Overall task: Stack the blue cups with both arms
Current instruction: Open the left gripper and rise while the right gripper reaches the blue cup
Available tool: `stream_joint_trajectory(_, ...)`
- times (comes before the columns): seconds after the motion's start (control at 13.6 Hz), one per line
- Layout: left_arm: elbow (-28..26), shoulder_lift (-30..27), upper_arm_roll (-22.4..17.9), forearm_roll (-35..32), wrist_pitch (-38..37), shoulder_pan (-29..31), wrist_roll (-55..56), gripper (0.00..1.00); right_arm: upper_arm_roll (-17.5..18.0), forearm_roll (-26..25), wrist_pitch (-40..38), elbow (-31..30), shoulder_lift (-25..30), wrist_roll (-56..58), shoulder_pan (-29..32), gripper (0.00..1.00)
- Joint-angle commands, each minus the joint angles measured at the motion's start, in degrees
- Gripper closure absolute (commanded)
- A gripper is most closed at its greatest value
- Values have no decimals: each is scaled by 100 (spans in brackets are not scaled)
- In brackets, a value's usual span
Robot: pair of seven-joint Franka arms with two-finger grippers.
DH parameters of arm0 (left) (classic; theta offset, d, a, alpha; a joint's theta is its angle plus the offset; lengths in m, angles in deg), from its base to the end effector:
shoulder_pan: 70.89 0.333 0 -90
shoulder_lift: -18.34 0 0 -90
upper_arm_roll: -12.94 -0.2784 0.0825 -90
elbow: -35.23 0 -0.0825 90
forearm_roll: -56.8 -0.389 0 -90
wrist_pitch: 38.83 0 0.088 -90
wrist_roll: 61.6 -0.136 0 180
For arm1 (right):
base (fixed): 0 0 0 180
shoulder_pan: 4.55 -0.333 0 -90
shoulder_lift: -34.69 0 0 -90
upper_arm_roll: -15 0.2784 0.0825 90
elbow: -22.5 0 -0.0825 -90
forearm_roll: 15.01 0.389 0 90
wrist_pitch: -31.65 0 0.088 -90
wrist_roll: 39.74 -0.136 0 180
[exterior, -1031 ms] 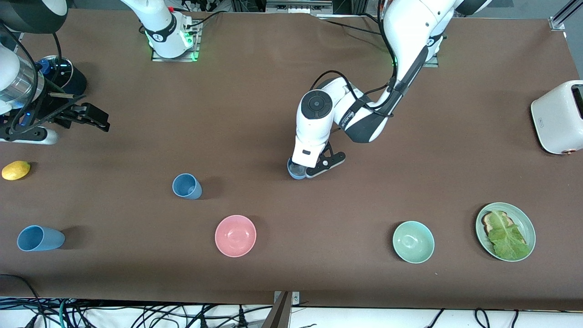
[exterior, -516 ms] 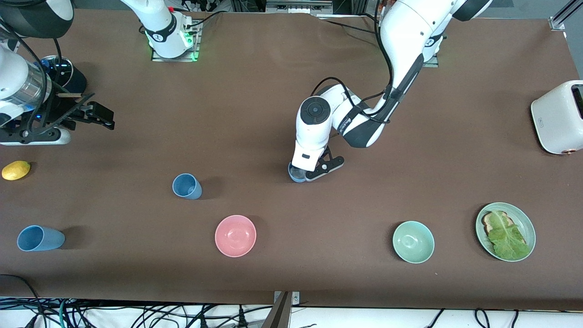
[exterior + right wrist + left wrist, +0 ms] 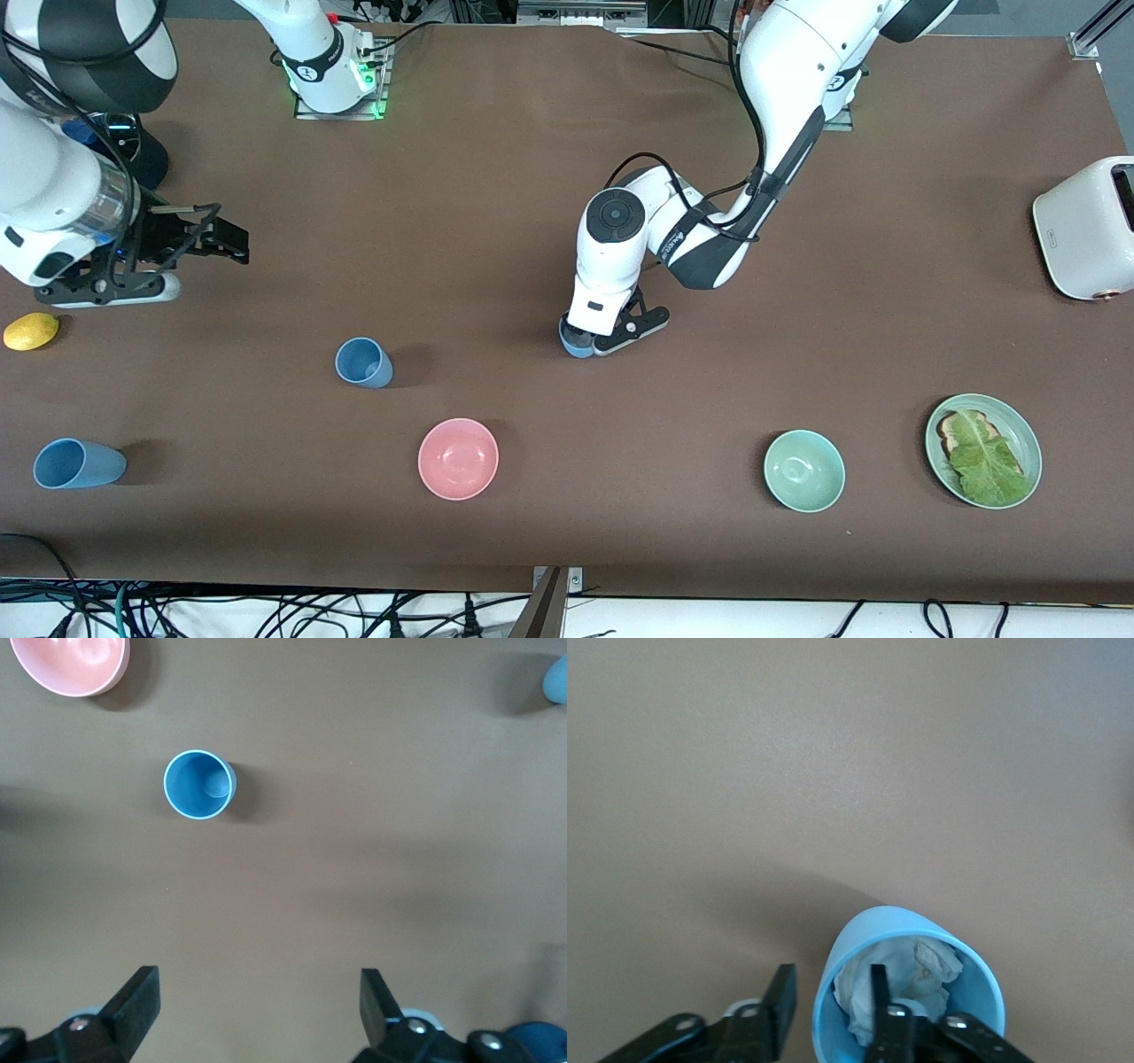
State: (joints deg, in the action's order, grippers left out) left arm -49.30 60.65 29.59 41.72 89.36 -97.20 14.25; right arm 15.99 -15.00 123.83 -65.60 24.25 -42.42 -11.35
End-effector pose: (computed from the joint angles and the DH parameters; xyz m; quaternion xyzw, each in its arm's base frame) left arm 0.5413 -0.4510 0.1985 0.9692 0.2445 0.0231 0.0205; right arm 0.5954 0.0809 0.4708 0.9975 0.0444 -0.0554 0.0034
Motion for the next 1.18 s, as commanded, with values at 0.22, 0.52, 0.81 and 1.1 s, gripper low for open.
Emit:
stream_joint_trajectory(0.22, 166, -47, -65, -328, -49, -94, -115, 30, -3, 79, 203, 4, -98, 92, -84, 0)
stream_joint_trajectory(0.52, 174, -355, -56, -285, -136, -76, -168, 24, -3, 87, 423, -13, -300, 92, -119, 0)
stream_joint_trajectory(0.81, 279, -820, -30, -232, -583, -41, -422, 0, 6, 96, 668, -57, -537, 75, -146, 0)
stream_joint_trajectory(1.1, 403, -1251, -4, -310, -1172, -67, -432, 0, 6, 105, 1502, -698, -555, 92, -154, 0)
